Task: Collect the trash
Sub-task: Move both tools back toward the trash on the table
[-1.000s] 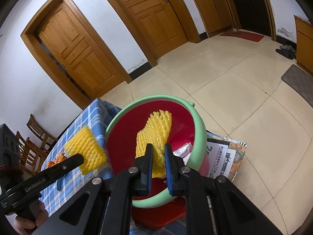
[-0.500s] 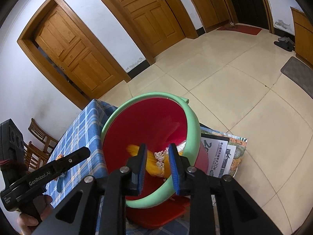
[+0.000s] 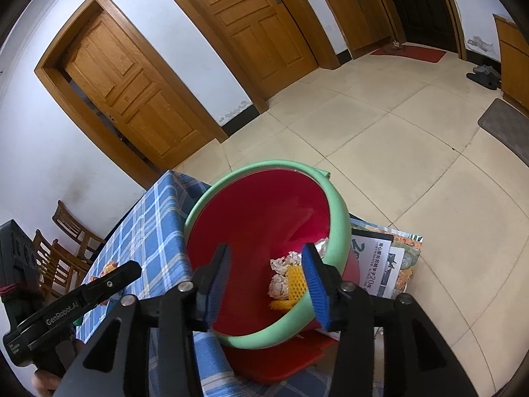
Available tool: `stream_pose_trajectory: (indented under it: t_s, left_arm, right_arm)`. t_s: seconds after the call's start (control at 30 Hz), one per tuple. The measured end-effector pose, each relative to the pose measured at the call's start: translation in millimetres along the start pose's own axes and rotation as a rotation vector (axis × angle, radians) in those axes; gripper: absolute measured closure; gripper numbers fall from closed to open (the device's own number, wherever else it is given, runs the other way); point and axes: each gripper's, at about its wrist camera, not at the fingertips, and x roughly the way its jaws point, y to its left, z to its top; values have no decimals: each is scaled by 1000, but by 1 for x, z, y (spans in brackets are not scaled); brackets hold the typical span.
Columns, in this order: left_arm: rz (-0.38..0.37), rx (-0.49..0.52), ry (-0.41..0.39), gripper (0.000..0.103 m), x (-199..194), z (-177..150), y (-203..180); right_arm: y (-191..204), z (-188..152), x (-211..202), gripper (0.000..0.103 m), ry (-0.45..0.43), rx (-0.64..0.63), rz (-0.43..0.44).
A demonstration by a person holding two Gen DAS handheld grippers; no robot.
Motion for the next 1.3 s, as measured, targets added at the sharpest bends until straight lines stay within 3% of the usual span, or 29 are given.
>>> stream_pose_trajectory:
  t_s: [0.3, 0.63, 0.93, 1.3]
  left_arm:
    - [62, -64, -55, 63, -28, -3, 24]
    - [146, -145, -106, 63, -54, -2, 70]
    - [230, -185, -135, 62, -74, 0, 111]
    - [333, -230, -123, 61, -67, -3, 152]
  right_arm:
    - [14, -1, -5, 43, -7, -15, 6]
    - [25, -6, -4, 37, 1, -31, 2]
    - [32, -10, 2, 36, 22, -39, -14]
    - [39, -14, 13, 36, 52, -52, -43]
